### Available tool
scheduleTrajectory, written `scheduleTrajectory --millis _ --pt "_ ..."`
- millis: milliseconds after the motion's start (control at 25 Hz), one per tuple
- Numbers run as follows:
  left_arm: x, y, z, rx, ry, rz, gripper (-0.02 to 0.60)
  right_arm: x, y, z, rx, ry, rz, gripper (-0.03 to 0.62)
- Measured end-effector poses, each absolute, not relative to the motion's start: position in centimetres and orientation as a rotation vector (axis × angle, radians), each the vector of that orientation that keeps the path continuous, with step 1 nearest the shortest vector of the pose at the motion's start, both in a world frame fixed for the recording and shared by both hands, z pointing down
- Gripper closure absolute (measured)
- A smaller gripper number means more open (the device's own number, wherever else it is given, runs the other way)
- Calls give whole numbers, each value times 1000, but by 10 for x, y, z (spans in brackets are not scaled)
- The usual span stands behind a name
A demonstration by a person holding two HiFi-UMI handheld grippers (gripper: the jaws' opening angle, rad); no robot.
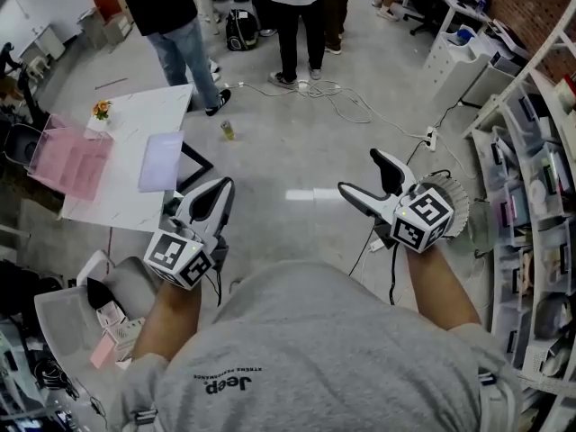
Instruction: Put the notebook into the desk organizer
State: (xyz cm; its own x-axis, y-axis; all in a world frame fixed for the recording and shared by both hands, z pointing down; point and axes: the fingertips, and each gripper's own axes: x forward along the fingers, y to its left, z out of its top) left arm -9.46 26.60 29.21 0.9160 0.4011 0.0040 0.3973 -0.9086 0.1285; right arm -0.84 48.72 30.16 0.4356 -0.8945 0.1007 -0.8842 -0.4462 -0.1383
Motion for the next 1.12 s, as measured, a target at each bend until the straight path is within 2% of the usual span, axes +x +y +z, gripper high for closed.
scheduleTrajectory --millis 240,480,760,1120 --pt "-75 266 293 2961 597 86 532 18 484 311 -2576 1612 -275 174" --pt "-34 223 309 2935 640 92 532 55 437 326 -2595 1600 -321 174" --pt "70 128 319 2869 818 4 532 133 345 323 -2714 1487 -278 174" --pt "209 47 317 2784 1035 48 532 251 262 309 -2771 1283 -347 174"
